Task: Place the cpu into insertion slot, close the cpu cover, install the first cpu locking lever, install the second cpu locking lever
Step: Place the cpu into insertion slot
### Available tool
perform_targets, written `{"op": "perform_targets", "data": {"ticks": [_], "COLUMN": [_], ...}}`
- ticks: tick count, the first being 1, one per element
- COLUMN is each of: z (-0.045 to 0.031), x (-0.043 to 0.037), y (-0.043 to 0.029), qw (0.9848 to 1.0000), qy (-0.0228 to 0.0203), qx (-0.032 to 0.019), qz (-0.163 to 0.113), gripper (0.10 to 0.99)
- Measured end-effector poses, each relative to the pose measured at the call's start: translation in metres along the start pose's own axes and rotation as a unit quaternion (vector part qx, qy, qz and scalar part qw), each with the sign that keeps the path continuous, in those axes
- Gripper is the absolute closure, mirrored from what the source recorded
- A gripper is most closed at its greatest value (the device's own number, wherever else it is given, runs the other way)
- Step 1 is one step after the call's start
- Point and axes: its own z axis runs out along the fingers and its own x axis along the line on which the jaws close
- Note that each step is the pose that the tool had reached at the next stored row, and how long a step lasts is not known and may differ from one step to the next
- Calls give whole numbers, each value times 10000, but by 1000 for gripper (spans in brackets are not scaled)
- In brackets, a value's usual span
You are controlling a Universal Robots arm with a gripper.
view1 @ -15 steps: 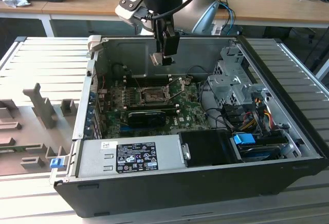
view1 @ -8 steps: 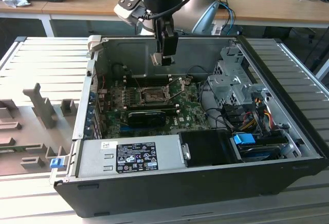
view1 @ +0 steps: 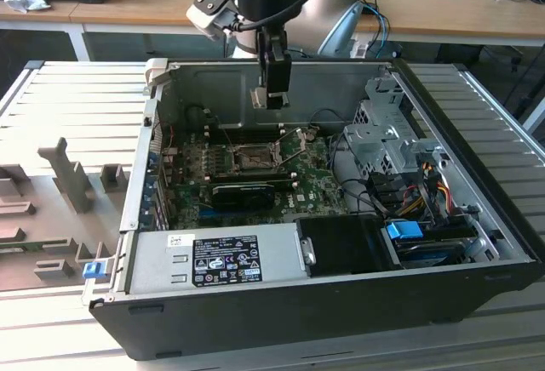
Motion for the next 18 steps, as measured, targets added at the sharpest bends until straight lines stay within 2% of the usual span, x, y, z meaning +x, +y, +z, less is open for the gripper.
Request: {"op": "perform_targets", "data": {"ticks": [11, 18], "z": [0, 0], "x": [0, 0], "y": [0, 0], "qw": [9995, 9987], "qy": [-28, -46], "qx": [-6, -10], "qz": [309, 515], "gripper": [561, 561]}}
